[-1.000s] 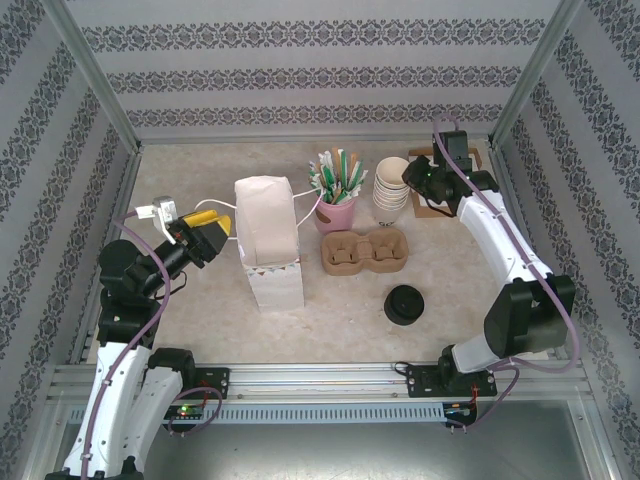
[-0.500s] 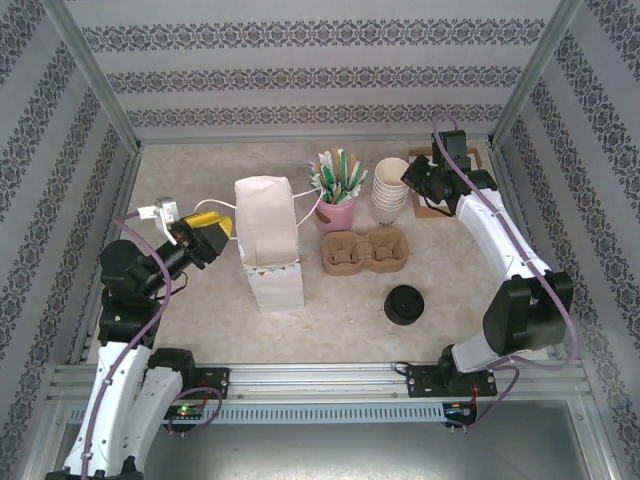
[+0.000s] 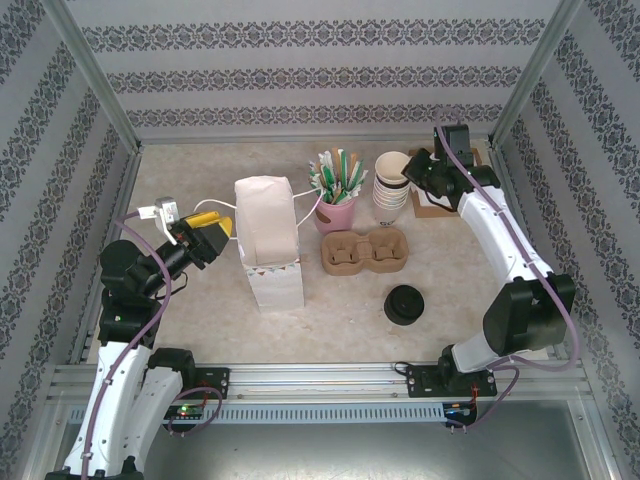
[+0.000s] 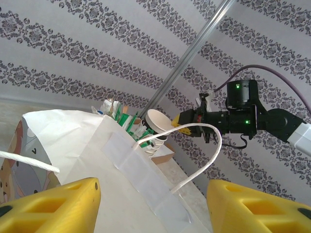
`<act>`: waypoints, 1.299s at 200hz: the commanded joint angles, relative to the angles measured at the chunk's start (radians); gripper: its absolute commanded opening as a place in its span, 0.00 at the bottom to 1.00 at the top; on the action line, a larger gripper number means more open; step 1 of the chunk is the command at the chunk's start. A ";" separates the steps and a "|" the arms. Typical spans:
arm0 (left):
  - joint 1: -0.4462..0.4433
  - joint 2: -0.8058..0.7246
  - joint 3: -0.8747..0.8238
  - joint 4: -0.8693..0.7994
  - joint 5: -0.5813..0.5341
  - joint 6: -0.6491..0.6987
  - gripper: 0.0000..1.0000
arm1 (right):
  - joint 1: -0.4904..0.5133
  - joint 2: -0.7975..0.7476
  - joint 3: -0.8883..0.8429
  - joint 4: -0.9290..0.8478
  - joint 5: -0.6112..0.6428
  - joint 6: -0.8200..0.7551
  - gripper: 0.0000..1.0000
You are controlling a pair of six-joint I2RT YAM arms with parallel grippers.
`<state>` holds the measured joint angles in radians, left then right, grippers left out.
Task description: Pack the takeout coffee
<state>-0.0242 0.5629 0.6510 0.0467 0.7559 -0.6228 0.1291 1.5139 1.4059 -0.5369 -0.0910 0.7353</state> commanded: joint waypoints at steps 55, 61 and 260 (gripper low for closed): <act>0.001 -0.004 -0.016 0.068 0.015 -0.011 0.60 | 0.004 -0.178 0.122 -0.066 -0.025 -0.010 0.00; 0.001 -0.003 -0.017 0.068 0.015 -0.011 0.60 | 0.004 -0.198 0.126 -0.073 -0.031 -0.010 0.00; 0.003 0.014 -0.018 0.084 0.033 -0.030 0.60 | 0.620 -0.732 -0.603 -0.207 0.153 0.277 0.00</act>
<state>-0.0242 0.5716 0.6369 0.0765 0.7601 -0.6418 0.7059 0.7670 0.8726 -0.8444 0.0311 0.9455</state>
